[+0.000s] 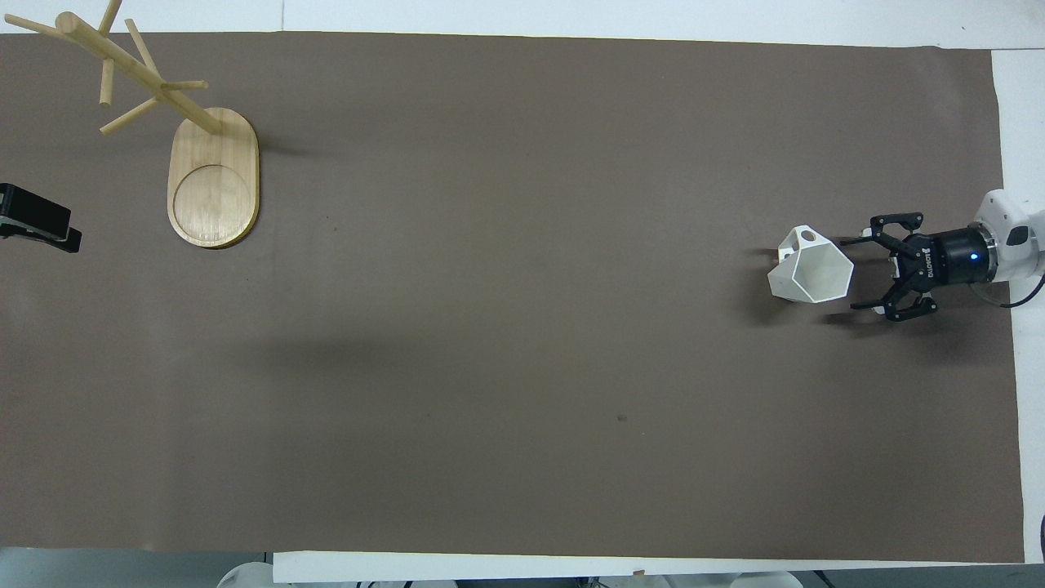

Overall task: Hang cup on rack
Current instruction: 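Reach the right gripper to the white mug and grasp it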

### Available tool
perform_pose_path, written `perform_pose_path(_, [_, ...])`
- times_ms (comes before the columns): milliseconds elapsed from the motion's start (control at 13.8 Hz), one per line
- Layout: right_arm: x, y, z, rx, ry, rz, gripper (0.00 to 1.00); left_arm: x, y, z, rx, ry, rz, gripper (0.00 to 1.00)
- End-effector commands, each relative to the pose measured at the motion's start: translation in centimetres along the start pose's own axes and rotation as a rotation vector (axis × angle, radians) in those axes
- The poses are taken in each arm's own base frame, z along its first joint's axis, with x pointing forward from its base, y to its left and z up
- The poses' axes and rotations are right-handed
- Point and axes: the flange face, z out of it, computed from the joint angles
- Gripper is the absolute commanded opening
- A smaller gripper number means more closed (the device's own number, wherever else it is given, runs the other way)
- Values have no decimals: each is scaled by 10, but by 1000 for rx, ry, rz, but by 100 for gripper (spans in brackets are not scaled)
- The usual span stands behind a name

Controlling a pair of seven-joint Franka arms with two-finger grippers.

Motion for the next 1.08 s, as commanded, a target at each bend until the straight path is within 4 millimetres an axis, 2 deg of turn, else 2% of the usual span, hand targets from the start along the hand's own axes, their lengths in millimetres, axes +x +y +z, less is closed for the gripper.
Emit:
perform_pose_path(0, [-7, -7, 14, -40, 14, 0, 100, -5, 0, 0, 18, 11, -8, 100])
perform_pose_path(433, [-11, -3, 33, -45, 16, 11, 100, -7, -2, 1, 17, 0, -11, 100])
perform_pose_path(578, [-10, 0, 49, -40, 36, 15, 100, -8, -2, 2, 16, -11, -11, 100])
perform_pose_path(1011, [-9, -6, 68, -25, 66, -44, 100, -10, -2, 3, 16, -25, -13, 100])
